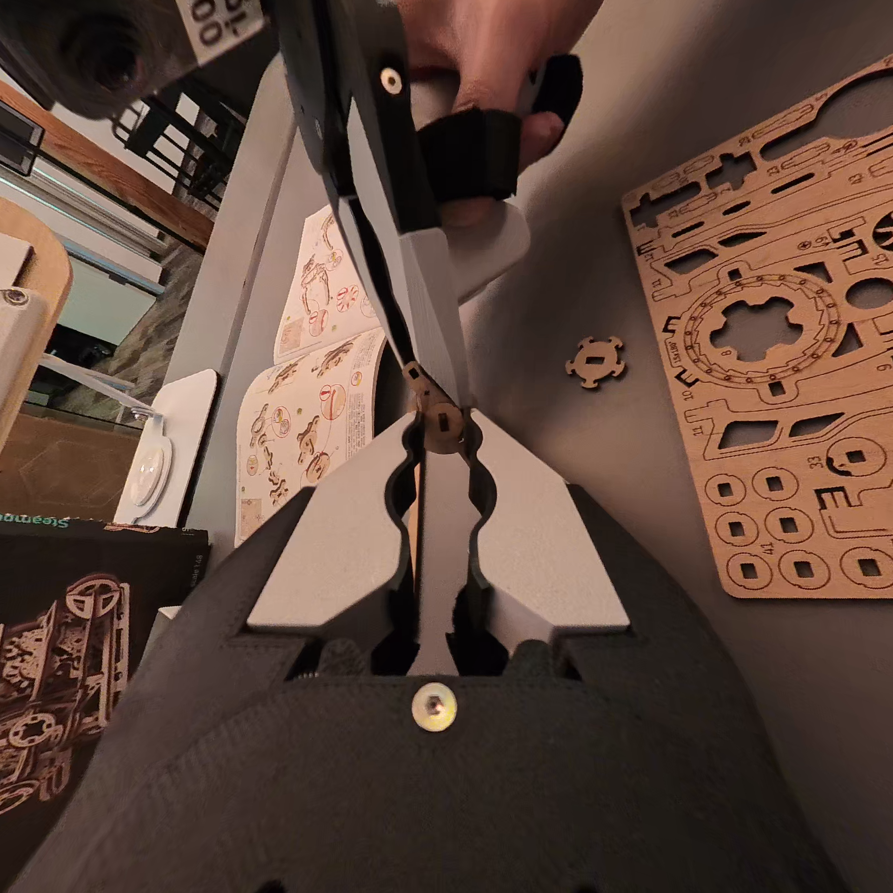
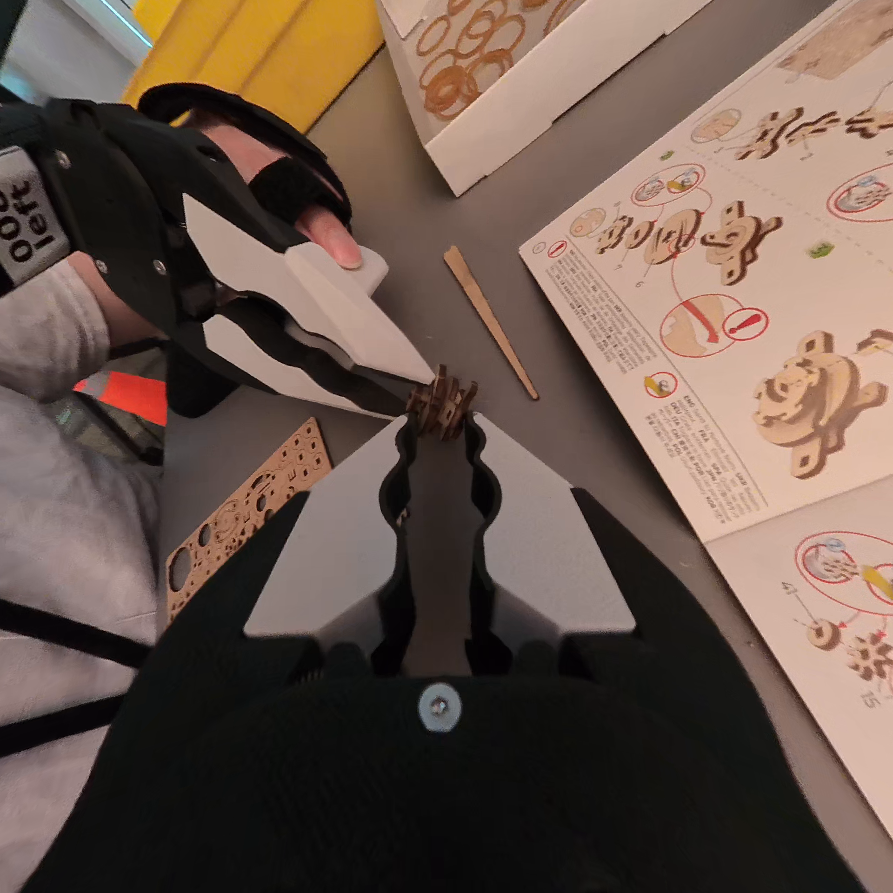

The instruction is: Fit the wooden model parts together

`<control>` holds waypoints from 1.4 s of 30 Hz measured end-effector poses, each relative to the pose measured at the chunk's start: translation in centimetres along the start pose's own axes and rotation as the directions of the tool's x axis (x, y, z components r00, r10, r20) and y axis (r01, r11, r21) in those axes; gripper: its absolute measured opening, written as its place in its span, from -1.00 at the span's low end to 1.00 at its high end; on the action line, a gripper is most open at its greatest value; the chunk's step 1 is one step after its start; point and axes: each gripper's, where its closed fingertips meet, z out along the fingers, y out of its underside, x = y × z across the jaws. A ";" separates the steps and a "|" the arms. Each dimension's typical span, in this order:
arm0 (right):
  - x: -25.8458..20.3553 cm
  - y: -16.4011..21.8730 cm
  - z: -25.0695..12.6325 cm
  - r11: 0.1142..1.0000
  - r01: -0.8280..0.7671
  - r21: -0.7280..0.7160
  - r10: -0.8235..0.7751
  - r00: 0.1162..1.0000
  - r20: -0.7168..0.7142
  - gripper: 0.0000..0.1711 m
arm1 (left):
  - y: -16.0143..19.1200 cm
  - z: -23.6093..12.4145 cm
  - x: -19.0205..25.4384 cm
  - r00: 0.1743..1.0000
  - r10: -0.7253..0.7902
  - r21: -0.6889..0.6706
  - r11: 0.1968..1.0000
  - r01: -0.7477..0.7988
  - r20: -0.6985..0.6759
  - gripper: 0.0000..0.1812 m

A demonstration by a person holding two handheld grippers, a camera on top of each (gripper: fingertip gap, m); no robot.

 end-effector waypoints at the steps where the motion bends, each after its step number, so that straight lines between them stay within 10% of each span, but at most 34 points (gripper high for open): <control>1: 0.0 0.0 0.0 1.000 -0.013 0.001 0.013 1.000 0.020 -0.79 | -0.1 0.0 0.0 1.000 -0.005 0.005 1.000 0.005 -0.005 -0.85; 12: 1.4 -0.7 -0.3 0.998 0.050 0.030 -0.045 0.986 -0.163 -0.79 | 0.1 -0.1 -1.2 0.985 -0.173 0.021 0.985 0.174 -0.011 -0.85; 20: 1.6 -5.0 -3.2 0.896 0.411 0.171 -0.285 0.824 -0.490 -0.80 | -0.9 -1.4 -5.0 0.748 -0.659 0.145 0.735 0.663 -0.077 -0.60; 34: -2.4 -8.2 -5.2 0.678 0.732 0.072 -0.422 0.467 -0.777 -0.79 | -3.4 -3.9 -7.4 0.751 -0.660 0.353 0.708 0.612 0.019 -0.64; 42: -4.0 -8.4 -6.2 0.623 0.772 0.127 -0.449 0.486 -0.750 -0.79 | -5.7 -6.3 -7.3 0.872 -0.488 0.477 0.777 0.411 0.044 -0.80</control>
